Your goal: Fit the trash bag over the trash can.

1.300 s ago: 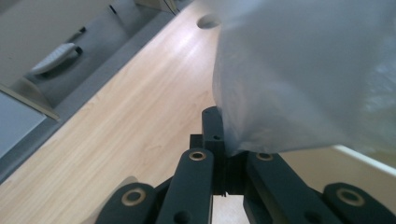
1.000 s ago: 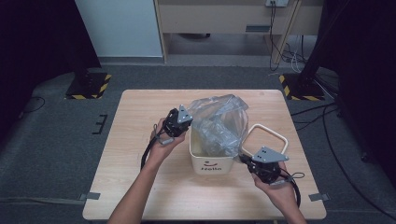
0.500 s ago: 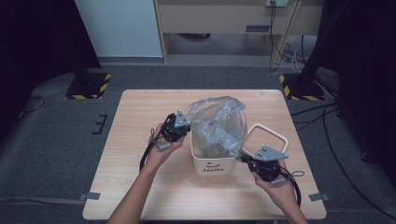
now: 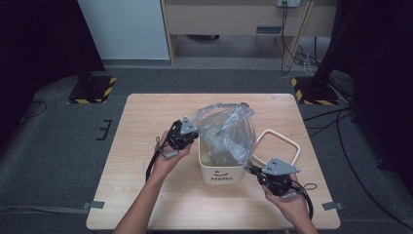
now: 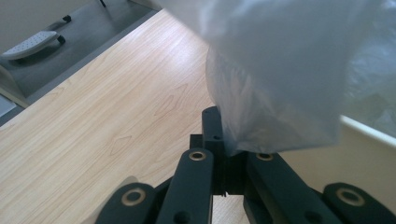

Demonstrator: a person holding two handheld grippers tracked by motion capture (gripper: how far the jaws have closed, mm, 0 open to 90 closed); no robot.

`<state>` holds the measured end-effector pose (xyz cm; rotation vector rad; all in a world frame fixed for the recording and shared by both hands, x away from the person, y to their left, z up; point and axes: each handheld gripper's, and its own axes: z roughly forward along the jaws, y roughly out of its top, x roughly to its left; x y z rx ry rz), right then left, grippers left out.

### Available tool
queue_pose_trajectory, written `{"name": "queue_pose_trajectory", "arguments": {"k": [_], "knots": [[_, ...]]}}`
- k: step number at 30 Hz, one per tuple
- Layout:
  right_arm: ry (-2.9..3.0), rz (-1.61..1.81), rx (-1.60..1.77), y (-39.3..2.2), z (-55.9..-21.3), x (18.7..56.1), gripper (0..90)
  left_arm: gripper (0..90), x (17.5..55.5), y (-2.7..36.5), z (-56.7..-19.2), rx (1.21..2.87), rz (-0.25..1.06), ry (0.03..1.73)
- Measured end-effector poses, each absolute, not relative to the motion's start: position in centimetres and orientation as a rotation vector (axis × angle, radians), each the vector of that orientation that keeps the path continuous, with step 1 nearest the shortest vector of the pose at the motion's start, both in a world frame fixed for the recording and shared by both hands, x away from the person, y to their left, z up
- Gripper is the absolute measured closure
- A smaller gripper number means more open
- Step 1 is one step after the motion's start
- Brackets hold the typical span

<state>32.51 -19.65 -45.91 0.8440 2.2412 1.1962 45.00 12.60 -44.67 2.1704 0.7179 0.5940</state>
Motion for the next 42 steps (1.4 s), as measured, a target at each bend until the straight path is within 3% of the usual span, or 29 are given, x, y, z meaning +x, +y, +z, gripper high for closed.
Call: {"name": "queue_pose_trajectory", "arguments": {"k": [29,38,42], "knots": [[2.265,1.190,0.847,-19.6,-46.4,32.7,90.0,89.9,45.2,12.5,-45.3,2.180,0.597,0.736],[2.225,1.200,0.832,-19.8,-46.2,32.1,90.0,57.7,44.6,13.7,-44.7,2.146,0.691,0.802],[2.218,1.199,0.820,-19.8,-46.2,32.0,89.7,50.8,43.9,14.4,-44.1,2.114,0.695,0.820]]}}
